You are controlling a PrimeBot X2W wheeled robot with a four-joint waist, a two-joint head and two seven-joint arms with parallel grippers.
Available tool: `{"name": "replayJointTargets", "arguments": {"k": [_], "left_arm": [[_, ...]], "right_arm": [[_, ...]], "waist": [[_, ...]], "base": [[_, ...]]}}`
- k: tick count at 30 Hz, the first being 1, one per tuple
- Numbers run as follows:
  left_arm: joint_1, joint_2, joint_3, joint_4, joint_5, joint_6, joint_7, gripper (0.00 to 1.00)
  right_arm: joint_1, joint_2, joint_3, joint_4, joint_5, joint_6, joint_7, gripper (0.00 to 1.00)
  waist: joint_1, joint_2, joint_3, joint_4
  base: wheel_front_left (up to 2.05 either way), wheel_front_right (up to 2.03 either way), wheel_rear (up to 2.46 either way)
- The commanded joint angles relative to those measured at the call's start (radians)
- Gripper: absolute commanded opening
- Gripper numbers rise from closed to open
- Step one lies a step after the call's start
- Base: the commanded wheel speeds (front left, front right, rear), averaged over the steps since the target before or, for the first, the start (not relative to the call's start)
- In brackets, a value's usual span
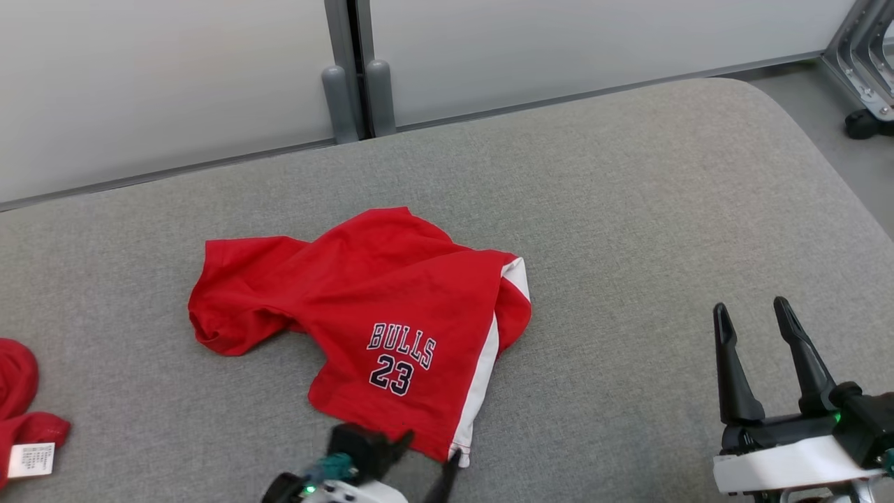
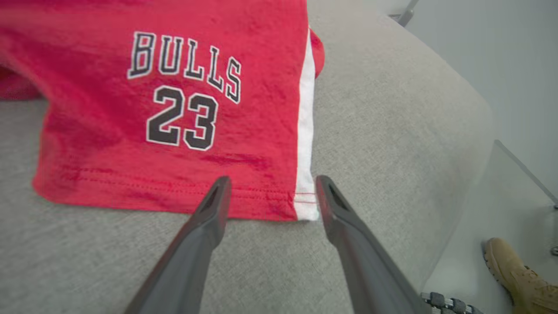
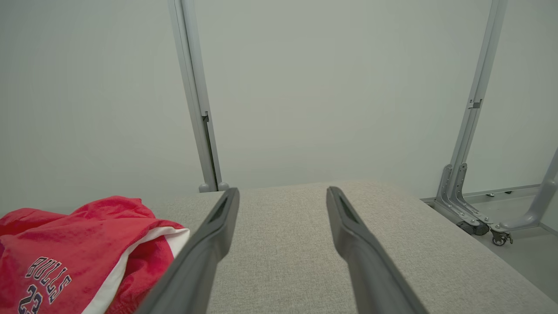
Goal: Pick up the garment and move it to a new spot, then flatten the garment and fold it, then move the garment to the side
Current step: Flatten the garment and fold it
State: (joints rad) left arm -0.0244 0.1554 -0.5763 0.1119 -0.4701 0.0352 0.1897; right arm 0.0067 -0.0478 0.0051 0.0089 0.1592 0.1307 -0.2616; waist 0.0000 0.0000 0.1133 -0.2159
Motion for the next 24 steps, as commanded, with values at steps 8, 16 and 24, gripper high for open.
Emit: {"name": "replayJointTargets", "arguments": {"k": [8,16,24], "left_arm": [[-0.087,-0.017,-0.071,0.119,0.065,-0.006,0.054,1.0],[-0.153,-0.02,-0.087,0.302,0.107,0.014,0.043,0.44],[-0.125,0.036,-0.086,0.296,0.11,0.015,0.035,0.0]], "right_arm": [[-0.021,-0.005,-0.006,0.0,0.019,0.0,-0.005,1.0],[-0.03,-0.005,-0.008,0.001,0.03,0.0,-0.005,1.0],[0.001,-0.004,-0.043,-0.002,0.032,0.0,-0.005,1.0]], "waist": [[0.0,0.0,0.029,-0.04],[0.0,0.0,0.05,-0.069],[0.0,0.0,0.039,-0.022]], "base": [[0.0,0.0,0.0],[0.0,0.0,0.0],[0.0,0.0,0.0]]}}
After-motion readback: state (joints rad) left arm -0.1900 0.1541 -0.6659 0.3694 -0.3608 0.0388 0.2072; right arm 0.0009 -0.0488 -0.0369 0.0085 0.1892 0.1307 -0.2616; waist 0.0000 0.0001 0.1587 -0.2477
